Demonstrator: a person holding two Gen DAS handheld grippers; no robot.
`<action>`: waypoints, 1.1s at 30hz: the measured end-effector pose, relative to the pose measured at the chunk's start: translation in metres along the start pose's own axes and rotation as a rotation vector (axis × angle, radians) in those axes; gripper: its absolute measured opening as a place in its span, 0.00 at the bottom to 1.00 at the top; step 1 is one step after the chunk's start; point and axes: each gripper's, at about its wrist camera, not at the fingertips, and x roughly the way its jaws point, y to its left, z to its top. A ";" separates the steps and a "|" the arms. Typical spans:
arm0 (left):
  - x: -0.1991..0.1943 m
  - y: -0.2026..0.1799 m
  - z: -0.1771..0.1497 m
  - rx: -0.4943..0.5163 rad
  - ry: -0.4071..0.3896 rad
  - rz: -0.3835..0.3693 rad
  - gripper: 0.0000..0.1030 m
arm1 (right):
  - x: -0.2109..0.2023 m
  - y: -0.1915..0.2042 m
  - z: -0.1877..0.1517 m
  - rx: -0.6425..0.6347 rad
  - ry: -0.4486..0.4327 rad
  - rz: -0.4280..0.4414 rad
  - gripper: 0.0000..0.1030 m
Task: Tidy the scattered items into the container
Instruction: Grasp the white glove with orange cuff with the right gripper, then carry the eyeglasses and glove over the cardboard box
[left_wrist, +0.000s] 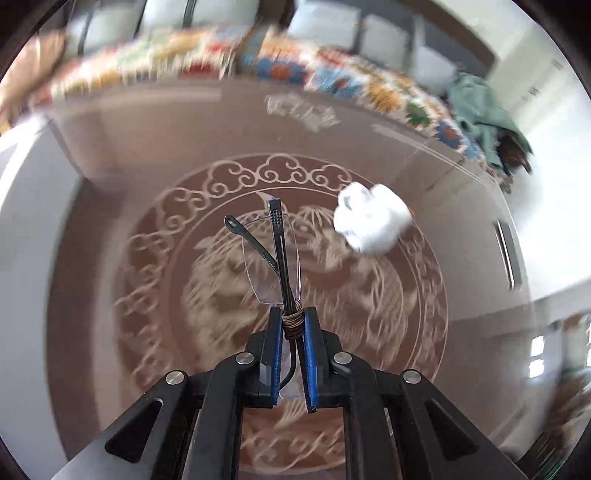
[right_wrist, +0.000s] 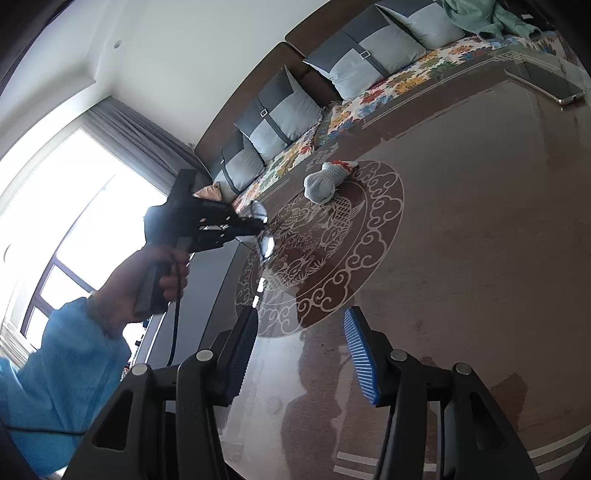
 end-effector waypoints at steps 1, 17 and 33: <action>-0.010 0.000 -0.017 0.022 -0.043 0.006 0.10 | 0.001 -0.001 0.001 0.002 -0.003 -0.017 0.49; -0.059 0.031 -0.116 0.053 -0.362 -0.030 0.10 | 0.197 0.016 0.190 0.263 0.221 -0.178 0.49; -0.057 0.064 -0.112 -0.045 -0.346 -0.084 0.10 | 0.249 0.039 0.170 -0.042 0.310 -0.369 0.24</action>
